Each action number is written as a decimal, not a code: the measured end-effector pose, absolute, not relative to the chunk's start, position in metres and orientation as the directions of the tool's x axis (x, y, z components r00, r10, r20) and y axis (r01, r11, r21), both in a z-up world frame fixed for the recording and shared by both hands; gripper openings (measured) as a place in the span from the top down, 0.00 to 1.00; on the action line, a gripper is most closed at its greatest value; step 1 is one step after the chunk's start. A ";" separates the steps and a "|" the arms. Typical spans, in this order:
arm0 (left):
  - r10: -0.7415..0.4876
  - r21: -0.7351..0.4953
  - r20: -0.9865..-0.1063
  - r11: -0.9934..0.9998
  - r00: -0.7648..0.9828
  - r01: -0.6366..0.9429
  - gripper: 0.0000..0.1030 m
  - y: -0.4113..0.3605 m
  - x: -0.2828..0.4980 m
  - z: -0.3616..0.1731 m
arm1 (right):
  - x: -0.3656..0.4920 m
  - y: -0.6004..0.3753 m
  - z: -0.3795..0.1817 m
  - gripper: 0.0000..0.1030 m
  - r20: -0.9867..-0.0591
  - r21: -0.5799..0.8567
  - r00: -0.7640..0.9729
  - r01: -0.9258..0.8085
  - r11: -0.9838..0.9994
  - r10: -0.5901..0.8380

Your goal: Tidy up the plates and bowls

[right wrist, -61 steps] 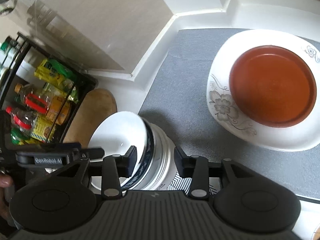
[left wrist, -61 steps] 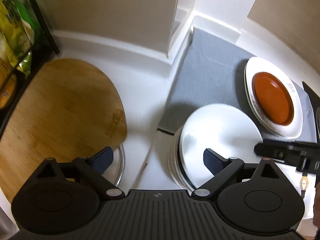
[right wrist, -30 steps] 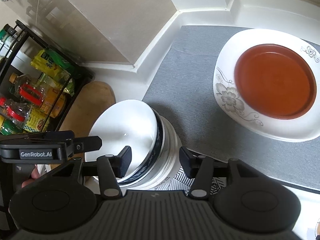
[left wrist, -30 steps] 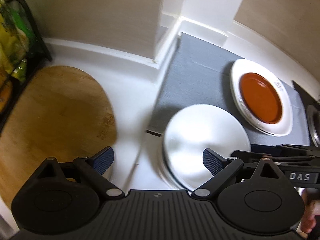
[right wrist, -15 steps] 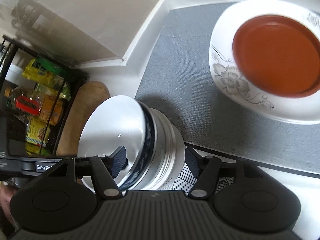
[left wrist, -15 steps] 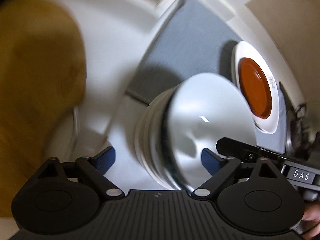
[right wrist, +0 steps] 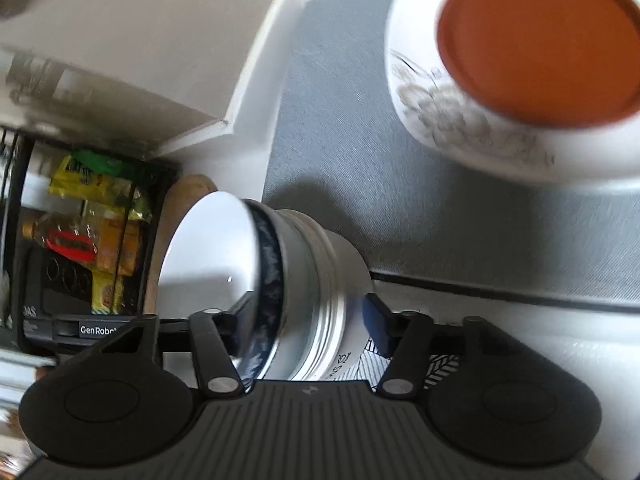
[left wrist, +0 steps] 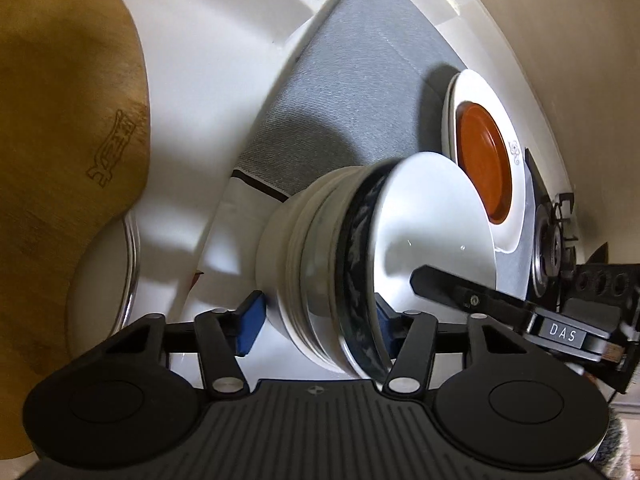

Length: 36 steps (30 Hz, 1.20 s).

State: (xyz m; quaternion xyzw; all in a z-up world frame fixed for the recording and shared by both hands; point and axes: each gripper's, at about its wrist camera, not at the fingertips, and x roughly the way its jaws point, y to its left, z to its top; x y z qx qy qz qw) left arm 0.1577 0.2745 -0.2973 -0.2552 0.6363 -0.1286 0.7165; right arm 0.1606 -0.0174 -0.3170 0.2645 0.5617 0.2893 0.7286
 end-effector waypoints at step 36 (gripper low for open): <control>-0.426 -0.432 -0.893 0.902 0.145 -0.010 0.47 0.170 0.195 -0.230 | 0.174 -0.094 -0.246 0.55 -0.673 0.642 0.393 -0.111 0.759 0.627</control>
